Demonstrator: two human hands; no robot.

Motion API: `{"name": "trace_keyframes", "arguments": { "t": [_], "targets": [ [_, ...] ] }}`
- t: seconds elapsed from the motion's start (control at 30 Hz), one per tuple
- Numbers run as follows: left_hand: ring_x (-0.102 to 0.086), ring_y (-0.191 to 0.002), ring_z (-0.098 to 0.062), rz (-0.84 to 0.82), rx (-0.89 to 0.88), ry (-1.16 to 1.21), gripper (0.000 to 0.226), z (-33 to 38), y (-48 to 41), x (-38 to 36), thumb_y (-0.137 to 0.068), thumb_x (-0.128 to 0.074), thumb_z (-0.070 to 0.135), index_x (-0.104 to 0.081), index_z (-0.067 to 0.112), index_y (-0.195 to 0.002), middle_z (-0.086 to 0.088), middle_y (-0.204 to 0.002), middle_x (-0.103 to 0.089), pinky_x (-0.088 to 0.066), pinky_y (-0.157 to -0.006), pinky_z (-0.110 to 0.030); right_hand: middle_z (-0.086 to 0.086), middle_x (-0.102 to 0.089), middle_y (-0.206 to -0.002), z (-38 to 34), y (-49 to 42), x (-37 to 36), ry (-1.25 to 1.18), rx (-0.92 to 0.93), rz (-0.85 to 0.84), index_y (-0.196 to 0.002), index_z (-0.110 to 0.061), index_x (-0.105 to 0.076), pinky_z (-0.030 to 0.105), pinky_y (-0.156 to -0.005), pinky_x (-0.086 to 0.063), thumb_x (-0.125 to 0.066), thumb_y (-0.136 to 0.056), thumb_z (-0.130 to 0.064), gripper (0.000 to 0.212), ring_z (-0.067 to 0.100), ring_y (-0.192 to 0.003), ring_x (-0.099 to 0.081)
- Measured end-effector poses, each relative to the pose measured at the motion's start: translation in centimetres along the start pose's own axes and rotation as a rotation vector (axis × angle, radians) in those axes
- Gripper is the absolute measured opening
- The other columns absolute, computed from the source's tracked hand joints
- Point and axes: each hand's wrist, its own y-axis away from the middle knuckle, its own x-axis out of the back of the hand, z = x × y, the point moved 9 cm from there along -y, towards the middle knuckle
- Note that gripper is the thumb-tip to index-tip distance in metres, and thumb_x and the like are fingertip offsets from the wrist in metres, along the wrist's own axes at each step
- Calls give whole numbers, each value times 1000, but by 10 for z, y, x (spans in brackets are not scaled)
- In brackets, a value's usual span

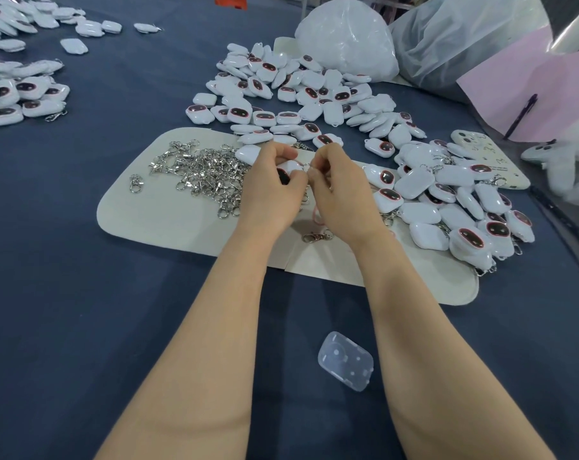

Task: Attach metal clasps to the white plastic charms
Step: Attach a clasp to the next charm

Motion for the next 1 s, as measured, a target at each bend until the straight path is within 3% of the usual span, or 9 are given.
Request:
{"name": "trace_keyframes", "arguments": {
  "t": [0.2,0.4,0.7,0.8,0.87,0.93,1.0],
  "targets": [
    [-42,-65,30,-9,-11,-18,26,0,0,-1,-87,-56,7,-54,15,-111,19,-93,-50,-34,-63,3,6,-51,-81,-2,-1,0,33,21,-7,-92,0,-50,28,-63,-33,-46,-92,-2,4,20,-72,-42],
    [-43,-62,29,-35,-68,-112,26,5,3,-1,-89,-53,7,-53,14,-114,22,-84,-49,-33,-60,5,13,-54,-83,-4,0,-2,72,23,-97,-94,0,-49,38,-70,-42,-44,-93,-1,5,31,-75,-53],
    [-49,-67,1,-77,-124,-217,26,11,6,-5,-91,-52,10,-51,14,-117,13,-103,-52,-31,-64,-14,8,-50,-75,-2,2,-9,116,14,-151,-90,-5,-46,39,-67,-43,-43,-93,-2,5,32,-72,-52],
    [-51,-72,10,-43,-73,-117,25,9,4,-1,-91,-52,10,-51,16,-115,15,-97,-52,-34,-64,-5,3,-53,-77,5,1,-6,20,-53,-77,-92,-10,-45,37,-67,-46,-47,-93,-4,7,27,-71,-54],
    [-55,-74,3,-5,52,52,22,1,1,3,-90,-51,9,-52,18,-111,9,-102,-56,-40,-67,-9,-5,-54,-84,8,0,-2,-66,-71,4,-97,-15,-48,28,-72,-46,-49,-91,-3,14,14,-73,-54],
    [-56,-55,-2,16,208,291,18,-10,0,3,-90,-49,9,-54,19,-105,2,-98,-59,-43,-54,-16,-9,-56,-92,8,0,-1,-146,-80,55,-102,-16,-52,15,-73,-43,-52,-89,-3,18,5,-76,-54],
    [-50,-41,-1,3,308,428,17,-15,1,-1,-90,-49,9,-56,16,-104,0,-86,-59,-40,-47,-16,-13,-58,-89,10,0,-1,-204,-97,94,-97,-19,-54,15,-72,-45,-55,-89,-5,16,4,-75,-55]
  ]
}}
